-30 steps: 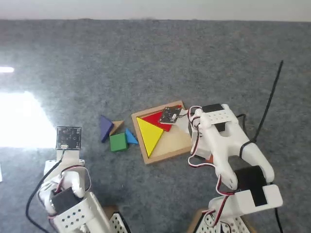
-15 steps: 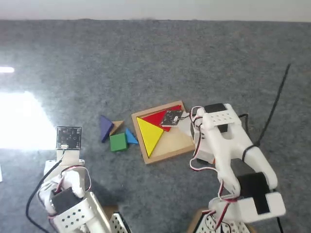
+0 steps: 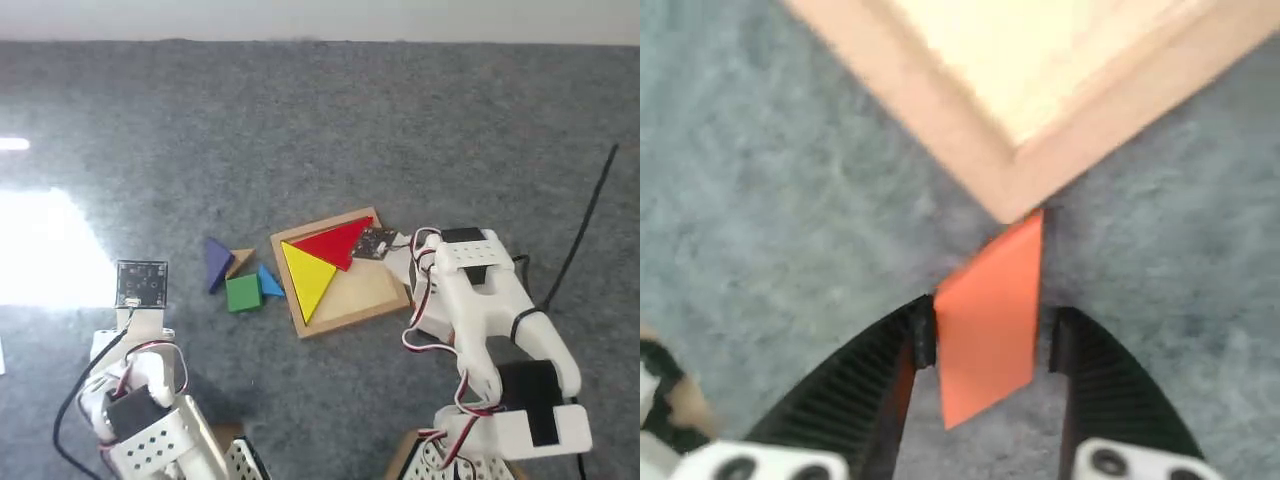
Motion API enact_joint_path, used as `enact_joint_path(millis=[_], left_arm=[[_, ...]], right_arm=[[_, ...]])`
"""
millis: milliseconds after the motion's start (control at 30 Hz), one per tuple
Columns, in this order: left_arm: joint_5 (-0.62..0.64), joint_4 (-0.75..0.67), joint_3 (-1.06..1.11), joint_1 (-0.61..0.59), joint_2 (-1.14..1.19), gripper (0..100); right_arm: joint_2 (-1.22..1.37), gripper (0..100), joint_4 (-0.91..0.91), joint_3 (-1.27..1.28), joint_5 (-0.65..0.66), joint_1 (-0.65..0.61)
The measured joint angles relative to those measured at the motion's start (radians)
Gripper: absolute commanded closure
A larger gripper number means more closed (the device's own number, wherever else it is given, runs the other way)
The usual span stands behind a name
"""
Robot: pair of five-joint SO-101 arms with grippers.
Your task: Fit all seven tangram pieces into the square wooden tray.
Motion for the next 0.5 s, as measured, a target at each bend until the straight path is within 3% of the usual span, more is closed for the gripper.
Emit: enact_joint_path(millis=[100,500], left_arm=[[0.0,0.0,0.0,0.0,0.0,99],[0.0,0.0,0.0,0.0,0.0,99]], right_arm=[[0.003,99.5,-0.017,-0.009,-0.048,0.008],[0.023,98.3,-0.012,-0.054,-0.216,0.014]])
